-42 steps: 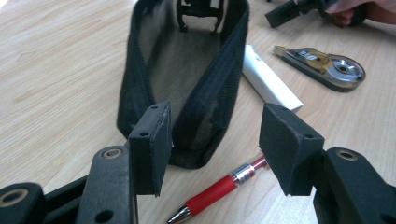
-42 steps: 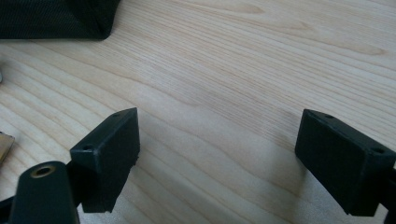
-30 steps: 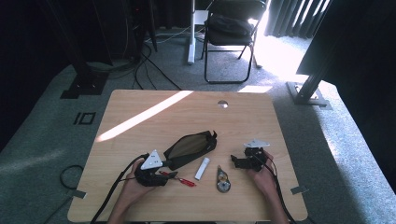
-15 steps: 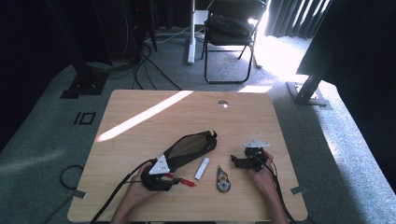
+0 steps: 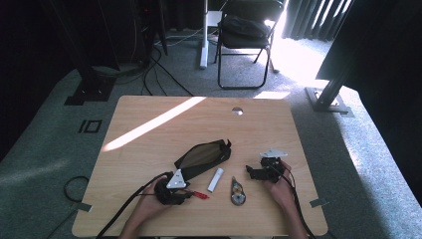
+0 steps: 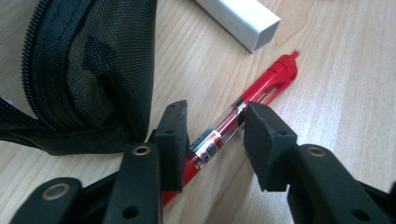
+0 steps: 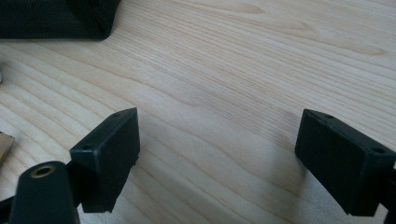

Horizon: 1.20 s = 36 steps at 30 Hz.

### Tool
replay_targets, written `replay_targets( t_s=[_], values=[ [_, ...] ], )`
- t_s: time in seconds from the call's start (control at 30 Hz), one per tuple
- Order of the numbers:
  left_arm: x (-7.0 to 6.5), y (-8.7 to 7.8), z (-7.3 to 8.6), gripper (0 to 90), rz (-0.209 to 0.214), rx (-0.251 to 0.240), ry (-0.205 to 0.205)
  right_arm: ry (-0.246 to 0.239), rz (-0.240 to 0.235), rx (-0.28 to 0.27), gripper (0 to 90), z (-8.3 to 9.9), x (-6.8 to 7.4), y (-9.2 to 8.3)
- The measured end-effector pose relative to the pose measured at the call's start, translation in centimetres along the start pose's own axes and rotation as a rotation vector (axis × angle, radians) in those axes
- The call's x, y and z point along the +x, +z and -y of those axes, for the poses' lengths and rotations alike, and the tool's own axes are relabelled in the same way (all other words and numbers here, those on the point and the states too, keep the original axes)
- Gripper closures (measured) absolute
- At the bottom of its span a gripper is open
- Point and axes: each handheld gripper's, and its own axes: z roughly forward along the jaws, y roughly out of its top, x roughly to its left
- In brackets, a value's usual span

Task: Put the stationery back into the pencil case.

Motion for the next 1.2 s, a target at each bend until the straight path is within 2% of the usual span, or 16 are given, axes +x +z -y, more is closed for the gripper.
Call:
replay_targets(
  t_s=[0.27,0.47,0.57,0.67,0.77,0.93,1.1,1.2],
  values=[
    [-0.11,-0.32,0.12,70.5,0.011,0.013,0.007,0.0,0.0,0.0,13.8,0.0,0.0,0.0],
    [0.0,-0.54,0.22,78.1,0.014,0.023,-0.004,0.0,0.0,0.0,13.8,0.0,0.0,0.0],
    [0.04,-0.53,0.22,77.6,0.013,0.024,-0.007,0.0,0.0,0.0,13.7,0.0,0.0,0.0],
    [0.09,-0.37,0.14,71.8,0.022,0.02,-0.024,0.0,0.0,0.0,13.8,0.0,0.0,0.0],
    [-0.04,-0.26,-0.03,68.5,0.022,0.024,-0.023,0.0,0.0,0.0,13.8,0.0,0.0,0.0],
    [-0.02,-0.27,-0.17,69.9,0.029,0.036,-0.02,0.0,0.0,0.0,13.8,0.0,0.0,0.0],
    [0.28,-0.28,-0.15,78.2,0.039,0.035,-0.031,0.0,0.0,0.0,13.8,0.01,0.0,0.0],
    [0.34,-0.29,-0.15,78.7,0.042,0.036,-0.031,0.0,0.0,0.0,13.8,0.0,0.0,0.0]
  ],
)
